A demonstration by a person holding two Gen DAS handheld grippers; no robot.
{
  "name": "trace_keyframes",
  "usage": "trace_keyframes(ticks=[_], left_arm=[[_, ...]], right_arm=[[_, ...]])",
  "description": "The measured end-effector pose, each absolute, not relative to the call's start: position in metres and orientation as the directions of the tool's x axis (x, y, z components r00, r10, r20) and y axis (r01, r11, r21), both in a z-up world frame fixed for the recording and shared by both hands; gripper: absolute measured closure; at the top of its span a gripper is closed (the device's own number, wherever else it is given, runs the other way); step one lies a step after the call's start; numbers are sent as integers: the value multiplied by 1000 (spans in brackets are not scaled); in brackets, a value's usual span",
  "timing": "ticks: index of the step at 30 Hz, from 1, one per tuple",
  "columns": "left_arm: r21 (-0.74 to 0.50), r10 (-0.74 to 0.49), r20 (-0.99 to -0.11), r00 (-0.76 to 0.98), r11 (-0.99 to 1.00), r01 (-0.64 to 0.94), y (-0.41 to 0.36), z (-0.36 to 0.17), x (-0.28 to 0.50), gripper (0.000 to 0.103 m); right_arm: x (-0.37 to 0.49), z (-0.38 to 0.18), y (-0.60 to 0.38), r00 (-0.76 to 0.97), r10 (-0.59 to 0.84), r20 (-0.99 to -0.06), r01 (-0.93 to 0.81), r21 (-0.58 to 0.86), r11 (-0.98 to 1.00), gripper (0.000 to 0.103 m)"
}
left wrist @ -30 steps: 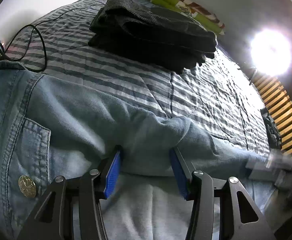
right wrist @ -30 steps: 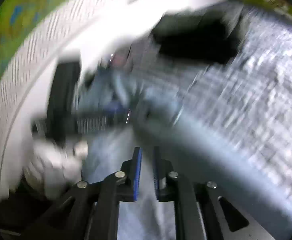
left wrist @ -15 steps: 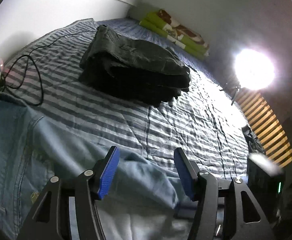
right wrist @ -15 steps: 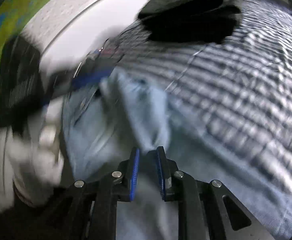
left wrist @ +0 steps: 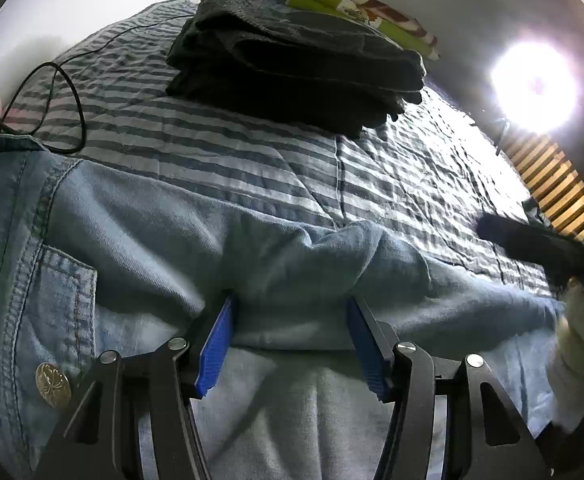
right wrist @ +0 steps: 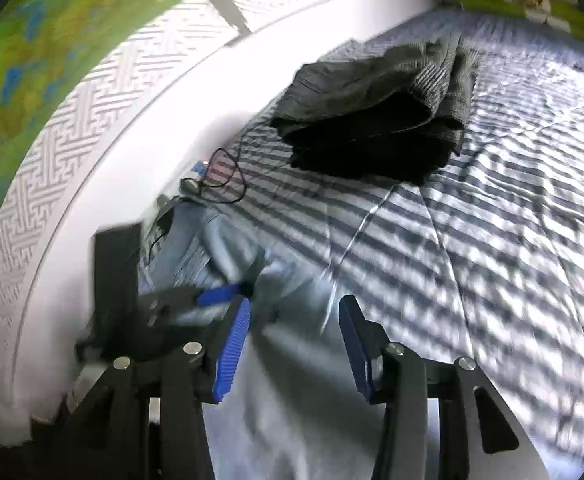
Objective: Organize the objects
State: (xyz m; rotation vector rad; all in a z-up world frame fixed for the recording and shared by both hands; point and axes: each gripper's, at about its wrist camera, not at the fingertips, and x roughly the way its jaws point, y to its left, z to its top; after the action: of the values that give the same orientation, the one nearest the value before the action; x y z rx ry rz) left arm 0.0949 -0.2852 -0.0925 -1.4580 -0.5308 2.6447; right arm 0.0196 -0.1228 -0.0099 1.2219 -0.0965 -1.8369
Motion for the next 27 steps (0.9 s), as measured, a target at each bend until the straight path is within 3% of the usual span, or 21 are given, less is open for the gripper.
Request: trace_keyframes(ticks=[4,6,9,13,15,17,21,25,27], left_arm=[[-347,244,-807,-538,-933,97,-287,-92,94,44],[-354,253,-804,-537,-931,92,-290,-89,96,44],[-402,282,-776,-564,-911,97,-298,-79,99,43],[-520,335,-689,-642,-846,117,-323,-57,108,43],[-552,345,-650,-677,-827,110,-332,-48,112,42],[-531,322,-665,-674,-838,124,-334,-47,111,42],[-477,294,-749,-593,-862,175,-332,-73,103,42],[-368,225,-795,-564,-917,152,-320,-81,103,43],[-351,213,-800,-560,-925,148,-319,-83,104,43]], right_arm=[[-2,-59,-139,43,-672,-739,560,575,-596,60],[10,-66,-139,50,-678,-733,571,578,-583,82],[33,-57,-136,-29,-678,-734,633,511,-581,98],[69,-29,-131,-202,-683,-702,721,365,-588,99],[105,-20,-138,-303,-654,-693,784,209,-585,99],[135,-22,-147,-358,-634,-686,828,81,-555,99],[167,-44,-162,-357,-581,-732,869,-32,-493,99],[166,-49,-163,-325,-568,-756,879,-21,-476,96],[152,-41,-157,-252,-595,-763,875,84,-477,93]])
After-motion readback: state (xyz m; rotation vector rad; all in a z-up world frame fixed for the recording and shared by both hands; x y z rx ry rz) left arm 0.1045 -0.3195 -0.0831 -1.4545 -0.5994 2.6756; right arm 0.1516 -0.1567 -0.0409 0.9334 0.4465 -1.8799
